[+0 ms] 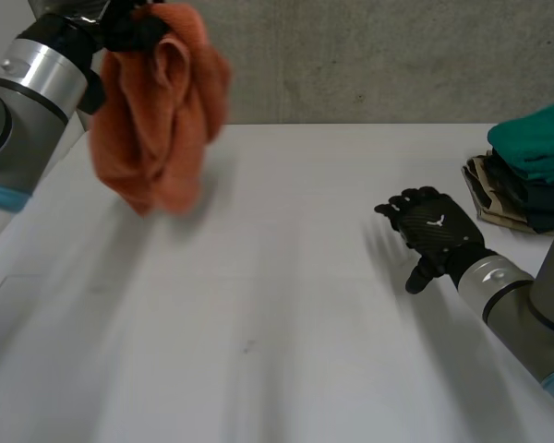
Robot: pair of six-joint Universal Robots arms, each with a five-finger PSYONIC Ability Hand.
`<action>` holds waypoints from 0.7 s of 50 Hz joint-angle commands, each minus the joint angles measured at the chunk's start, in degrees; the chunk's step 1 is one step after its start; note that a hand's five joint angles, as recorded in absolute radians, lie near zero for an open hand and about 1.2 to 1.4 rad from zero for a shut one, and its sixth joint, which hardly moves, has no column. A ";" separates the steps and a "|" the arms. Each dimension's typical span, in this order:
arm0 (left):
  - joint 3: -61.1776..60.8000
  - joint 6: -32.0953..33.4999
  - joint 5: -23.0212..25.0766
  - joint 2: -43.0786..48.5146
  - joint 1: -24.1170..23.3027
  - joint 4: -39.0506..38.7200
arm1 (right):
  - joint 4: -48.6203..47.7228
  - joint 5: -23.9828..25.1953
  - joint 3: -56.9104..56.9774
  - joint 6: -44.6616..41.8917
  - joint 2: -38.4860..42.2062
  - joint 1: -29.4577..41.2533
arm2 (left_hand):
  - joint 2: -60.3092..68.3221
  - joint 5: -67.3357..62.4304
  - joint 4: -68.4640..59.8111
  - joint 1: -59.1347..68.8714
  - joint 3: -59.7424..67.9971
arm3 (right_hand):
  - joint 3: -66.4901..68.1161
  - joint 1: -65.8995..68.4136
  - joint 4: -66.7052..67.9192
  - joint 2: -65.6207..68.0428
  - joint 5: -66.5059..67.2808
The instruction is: Fold the laundry.
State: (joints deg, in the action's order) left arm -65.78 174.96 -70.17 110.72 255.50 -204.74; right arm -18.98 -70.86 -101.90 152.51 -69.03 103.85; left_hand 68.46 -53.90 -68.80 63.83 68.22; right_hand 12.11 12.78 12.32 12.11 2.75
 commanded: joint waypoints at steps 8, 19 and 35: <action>-11.47 -0.94 -2.68 11.60 -16.51 5.21 | 0.00 -1.56 0.29 6.75 -2.69 -4.88 | 11.54 -16.10 -11.20 16.17 11.78 | -2.11 -2.78 -2.32 -2.11 -2.75; -12.00 8.81 -18.50 9.18 -19.86 13.57 | 1.66 -1.91 0.82 9.47 -2.69 -5.32 | -38.33 33.77 38.67 -33.70 -38.08 | -2.11 -2.78 -2.32 -2.11 -2.75; -20.53 9.96 -6.57 -2.62 -13.89 14.10 | 15.56 1.69 11.89 24.33 6.53 -2.16 | -50.17 45.61 50.51 -45.55 -49.93 | -0.37 -1.03 -0.58 -0.37 -1.00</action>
State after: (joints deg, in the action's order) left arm -85.42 184.94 -84.66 107.99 237.35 -190.51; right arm -4.72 -70.87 -94.75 174.35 -67.77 99.40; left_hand 18.47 -7.41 -18.27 19.23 18.66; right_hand 12.11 12.78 12.32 12.11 2.75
